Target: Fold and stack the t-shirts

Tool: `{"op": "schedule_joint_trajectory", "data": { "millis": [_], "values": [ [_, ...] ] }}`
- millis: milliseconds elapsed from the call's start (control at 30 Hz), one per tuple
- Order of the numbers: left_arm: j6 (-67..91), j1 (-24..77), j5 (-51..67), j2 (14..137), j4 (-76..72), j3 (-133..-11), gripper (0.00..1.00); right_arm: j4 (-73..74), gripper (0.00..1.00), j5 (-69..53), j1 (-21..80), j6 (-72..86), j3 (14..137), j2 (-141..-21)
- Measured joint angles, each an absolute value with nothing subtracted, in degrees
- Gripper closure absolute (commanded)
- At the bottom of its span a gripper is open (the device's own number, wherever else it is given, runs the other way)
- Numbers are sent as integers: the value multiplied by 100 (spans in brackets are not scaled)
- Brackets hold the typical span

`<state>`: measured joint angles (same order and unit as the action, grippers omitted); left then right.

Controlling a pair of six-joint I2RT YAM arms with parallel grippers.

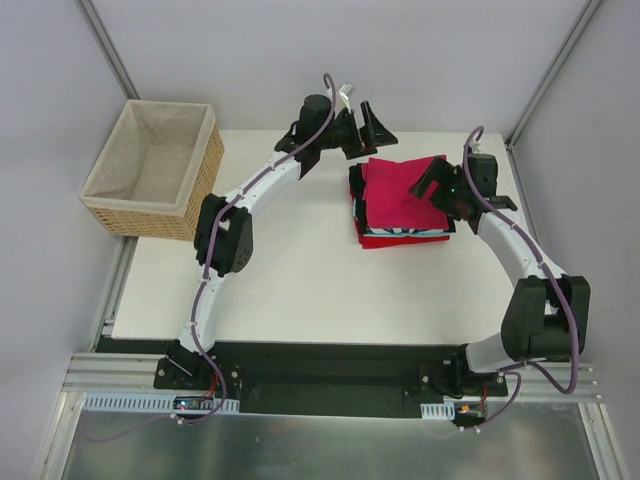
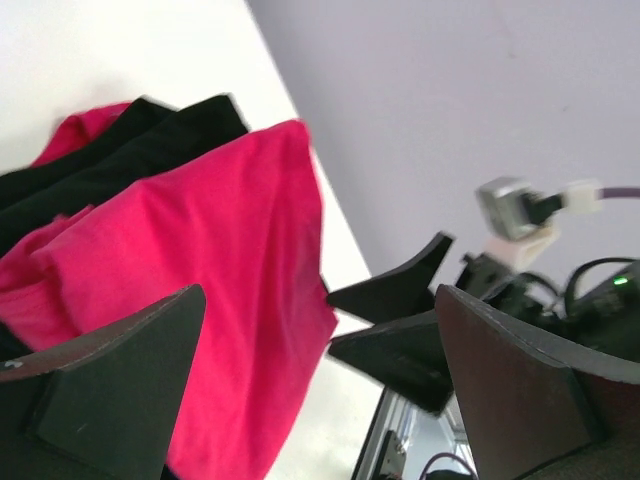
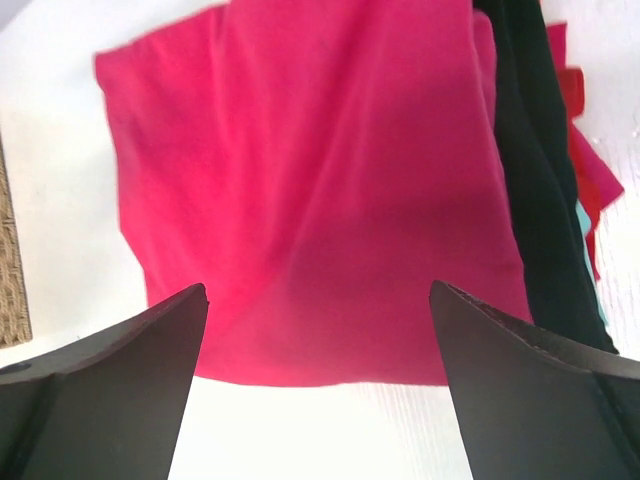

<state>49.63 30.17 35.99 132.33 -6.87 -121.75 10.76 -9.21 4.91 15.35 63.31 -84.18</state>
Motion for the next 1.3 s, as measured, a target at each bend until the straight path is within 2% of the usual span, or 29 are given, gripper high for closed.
{"op": "schedule_joint_trajectory", "data": {
  "millis": [267,567,1300],
  "values": [
    [5601,3201,4007,13625,-1492,-12492,1,1085,3,-773,493,1522,5848,-8335],
    [5909,3343,4167,14219,-1682,-12374,1,1068,3,-744,493,1494,5817,-8335],
    [5699,2764,4021,14261,-1848,-11732,1,735,3,-491,578,1481,5188,-8379]
  ]
}}
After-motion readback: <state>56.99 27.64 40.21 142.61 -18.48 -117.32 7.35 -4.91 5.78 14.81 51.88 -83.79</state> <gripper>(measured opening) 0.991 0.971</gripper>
